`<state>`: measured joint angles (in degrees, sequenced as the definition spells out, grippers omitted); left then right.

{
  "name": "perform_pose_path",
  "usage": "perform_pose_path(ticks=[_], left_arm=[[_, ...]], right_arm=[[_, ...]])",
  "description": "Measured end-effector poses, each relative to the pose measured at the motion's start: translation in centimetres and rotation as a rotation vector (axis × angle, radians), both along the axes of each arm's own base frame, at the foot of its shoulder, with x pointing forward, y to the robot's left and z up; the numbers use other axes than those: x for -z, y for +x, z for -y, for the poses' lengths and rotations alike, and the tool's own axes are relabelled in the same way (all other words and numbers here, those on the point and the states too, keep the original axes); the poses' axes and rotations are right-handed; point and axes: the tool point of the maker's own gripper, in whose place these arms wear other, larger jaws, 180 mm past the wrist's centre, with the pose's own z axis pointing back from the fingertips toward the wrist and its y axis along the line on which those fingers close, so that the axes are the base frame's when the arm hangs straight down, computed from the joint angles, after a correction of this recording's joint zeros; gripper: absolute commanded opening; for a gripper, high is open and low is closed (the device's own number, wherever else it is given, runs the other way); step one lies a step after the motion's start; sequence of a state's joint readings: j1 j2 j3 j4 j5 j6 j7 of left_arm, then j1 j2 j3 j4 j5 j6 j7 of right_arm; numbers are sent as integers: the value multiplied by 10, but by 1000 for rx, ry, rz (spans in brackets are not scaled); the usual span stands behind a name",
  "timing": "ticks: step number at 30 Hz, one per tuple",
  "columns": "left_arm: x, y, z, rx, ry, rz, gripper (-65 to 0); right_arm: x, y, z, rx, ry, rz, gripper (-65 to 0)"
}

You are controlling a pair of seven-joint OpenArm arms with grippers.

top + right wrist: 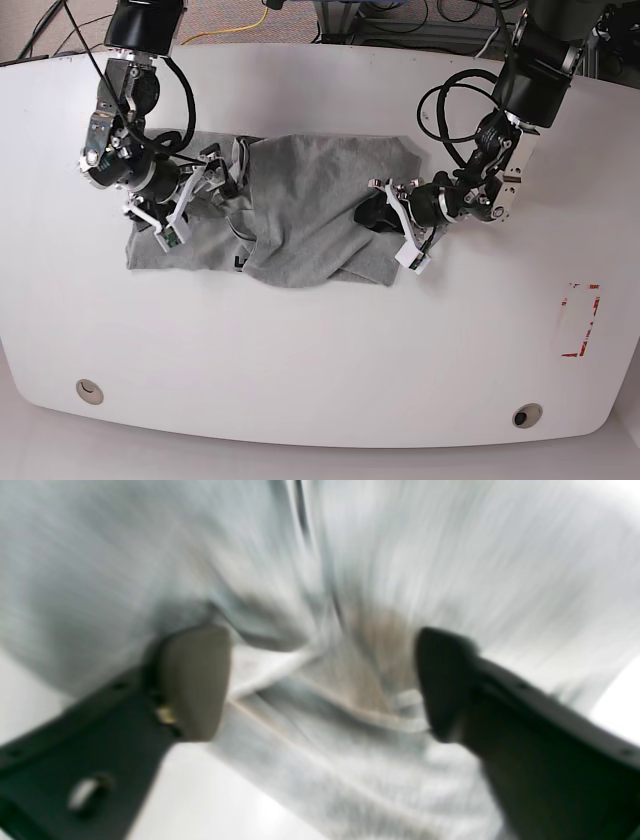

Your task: Layout the t-shirt on the table in an organized manner, then fold the t-shirt properly

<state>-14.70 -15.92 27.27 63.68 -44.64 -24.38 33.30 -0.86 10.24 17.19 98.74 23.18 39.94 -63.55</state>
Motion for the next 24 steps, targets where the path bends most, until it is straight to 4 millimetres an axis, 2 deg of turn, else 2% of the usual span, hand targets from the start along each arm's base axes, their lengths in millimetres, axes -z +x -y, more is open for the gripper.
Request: perform_pose_path(ticks=[2, 3, 5, 8, 12, 14, 24], left_arm=[[0, 0, 0, -3, -5, -2, -535], [1, 0, 0, -3, -7, -2, -535], [1, 0, -1, -6, -12, -4, -535], [1, 1, -1, -8, -11, -5, -535], [2, 0, -5, -6, -2, -5, -535], [2, 0, -8, -9, -2, -5, -535], [1, 1, -9, -5, 5, -4, -535]], right_arm=[[-21, 11, 5, 24, 36, 54, 0], [-30, 15, 15, 54, 49, 73, 0], [-43, 24, 37, 124, 55, 93, 0], [-47, 24, 78, 246, 71, 76, 0], [-29, 14, 124, 399, 98, -16, 0], [-19, 11, 135, 421, 126, -57, 0], [11, 6, 152, 464, 385, -147, 0]])
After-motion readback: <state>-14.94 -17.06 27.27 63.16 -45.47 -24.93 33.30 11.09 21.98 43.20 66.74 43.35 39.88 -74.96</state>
